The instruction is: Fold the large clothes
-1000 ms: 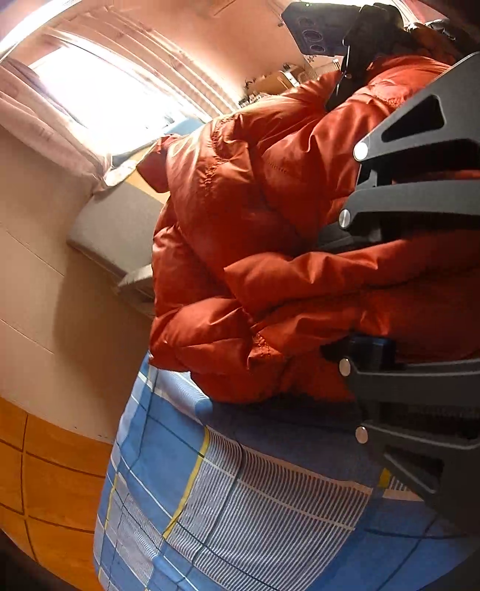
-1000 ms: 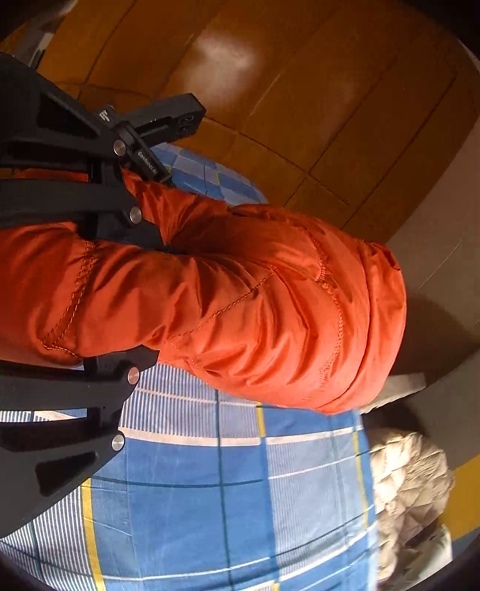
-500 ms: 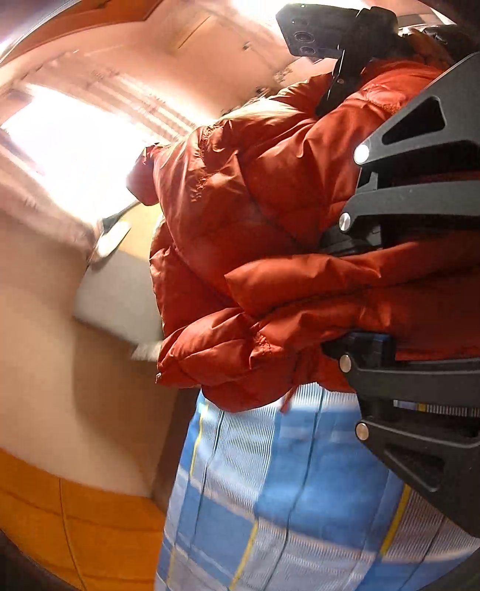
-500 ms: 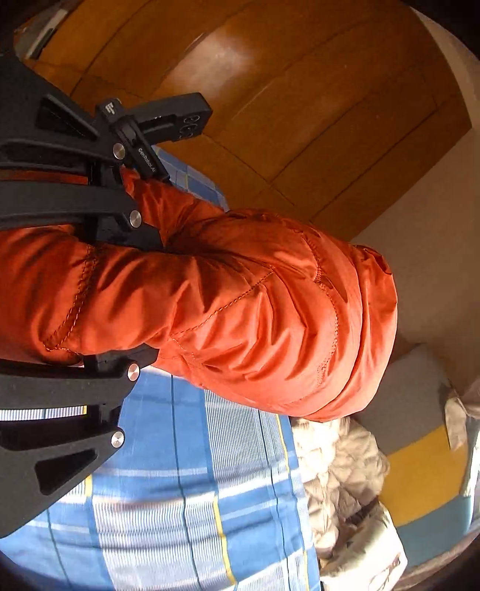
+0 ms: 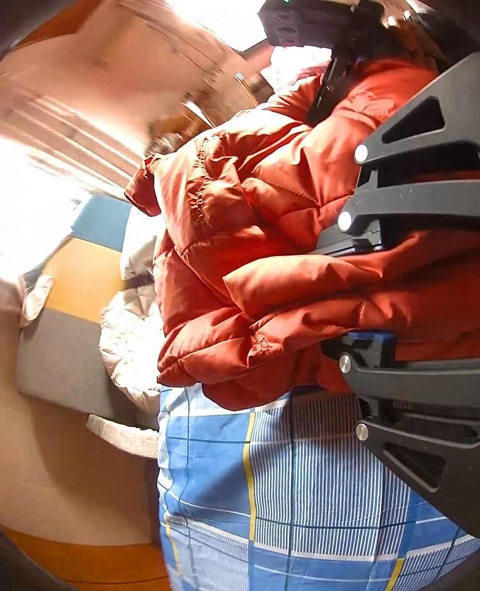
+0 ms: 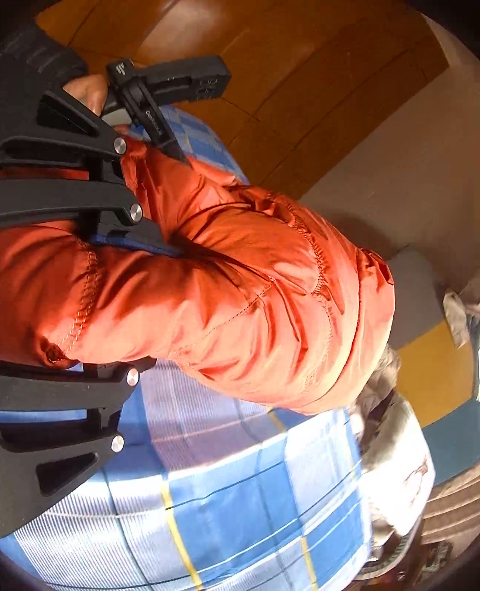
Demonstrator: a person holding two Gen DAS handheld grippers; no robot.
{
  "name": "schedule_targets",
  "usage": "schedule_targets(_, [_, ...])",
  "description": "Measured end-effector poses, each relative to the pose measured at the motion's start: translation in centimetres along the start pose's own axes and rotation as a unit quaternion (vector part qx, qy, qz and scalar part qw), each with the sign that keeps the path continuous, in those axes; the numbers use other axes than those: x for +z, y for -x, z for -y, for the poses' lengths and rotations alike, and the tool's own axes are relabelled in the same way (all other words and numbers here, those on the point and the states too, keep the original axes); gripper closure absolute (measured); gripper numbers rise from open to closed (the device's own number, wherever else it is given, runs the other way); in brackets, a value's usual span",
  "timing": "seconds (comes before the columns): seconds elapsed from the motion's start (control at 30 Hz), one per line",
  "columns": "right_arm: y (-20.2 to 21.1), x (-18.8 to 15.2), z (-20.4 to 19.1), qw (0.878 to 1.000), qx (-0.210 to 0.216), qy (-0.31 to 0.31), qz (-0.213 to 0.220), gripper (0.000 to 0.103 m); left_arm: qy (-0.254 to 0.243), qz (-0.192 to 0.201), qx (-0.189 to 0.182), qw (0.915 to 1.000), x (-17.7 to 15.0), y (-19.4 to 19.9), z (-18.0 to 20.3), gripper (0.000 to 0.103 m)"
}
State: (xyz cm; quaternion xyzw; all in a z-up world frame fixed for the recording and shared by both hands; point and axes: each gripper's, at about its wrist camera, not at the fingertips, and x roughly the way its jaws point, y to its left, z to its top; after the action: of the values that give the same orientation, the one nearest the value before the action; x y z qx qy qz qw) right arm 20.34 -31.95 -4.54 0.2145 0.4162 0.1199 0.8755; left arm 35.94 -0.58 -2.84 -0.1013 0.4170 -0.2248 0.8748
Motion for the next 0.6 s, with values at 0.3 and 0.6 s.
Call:
schedule_targets(0.3, [1.3, -0.3, -0.8, 0.990, -0.133, 0.008, 0.035, 0.018, -0.016, 0.008, 0.048, 0.9987, -1.0, 0.6, 2.0, 0.062])
schedule_targets(0.6, [1.8, -0.4, -5.3, 0.968, -0.225, 0.058, 0.093, 0.029, -0.005, 0.024, 0.074, 0.9970, -0.6, 1.5, 2.4, 0.055])
